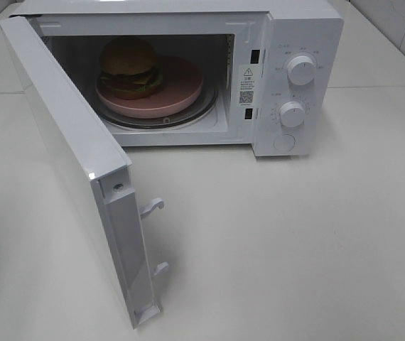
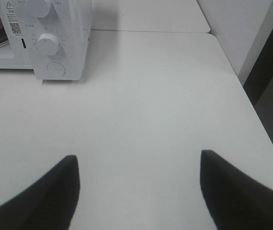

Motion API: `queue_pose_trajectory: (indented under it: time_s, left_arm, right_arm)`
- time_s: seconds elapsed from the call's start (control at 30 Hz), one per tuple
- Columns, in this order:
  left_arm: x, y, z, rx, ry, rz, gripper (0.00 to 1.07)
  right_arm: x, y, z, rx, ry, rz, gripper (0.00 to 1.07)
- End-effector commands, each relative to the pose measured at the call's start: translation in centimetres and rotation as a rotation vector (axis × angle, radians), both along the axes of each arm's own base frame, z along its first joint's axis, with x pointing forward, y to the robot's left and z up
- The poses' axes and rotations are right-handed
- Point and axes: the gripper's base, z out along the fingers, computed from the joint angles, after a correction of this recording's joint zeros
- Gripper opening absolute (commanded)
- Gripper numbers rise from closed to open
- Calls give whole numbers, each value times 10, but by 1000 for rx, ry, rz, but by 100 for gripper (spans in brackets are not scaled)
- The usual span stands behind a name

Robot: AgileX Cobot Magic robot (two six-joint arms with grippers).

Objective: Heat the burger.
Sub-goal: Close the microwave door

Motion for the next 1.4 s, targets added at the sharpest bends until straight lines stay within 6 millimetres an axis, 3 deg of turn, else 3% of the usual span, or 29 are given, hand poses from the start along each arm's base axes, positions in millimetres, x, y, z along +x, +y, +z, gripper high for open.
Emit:
queue_pose_trajectory:
  time_s: [0.03,0.27,0.53,0.8,0.87,1.07,1.13,1.4]
  left_arm:
    - [10,0,-8,-49,-51,10,0]
    - [25,1,-14,-62,-45,24,0]
    - [43,2,-37,-102,-105,36,0]
    - [67,-17,-65,-113,-73,-177,0]
    - [82,-22,-79,-140,-78,-236,0]
    - [93,-29,-91,-176,-126,-316,0]
    - [98,-36,-104,-177,-83,-397,0]
    - [114,-41,-109,-159,-48,-457,0]
  right_arm:
    - [-4,0,-1,-2,-31,-9,71]
    - [-4,0,-1,-2,-31,-9,71]
    - [-4,0,-1,-2,-31,-9,71]
    - [-4,0,-1,-2,-31,-9,71]
    - [-4,0,-1,-2,-31,-9,71]
    - [-4,0,-1,-2,-31,-9,71]
    - [-4,0,-1,-2,-31,-9,71]
    - [-4,0,-1,-2,-31,-9,71]
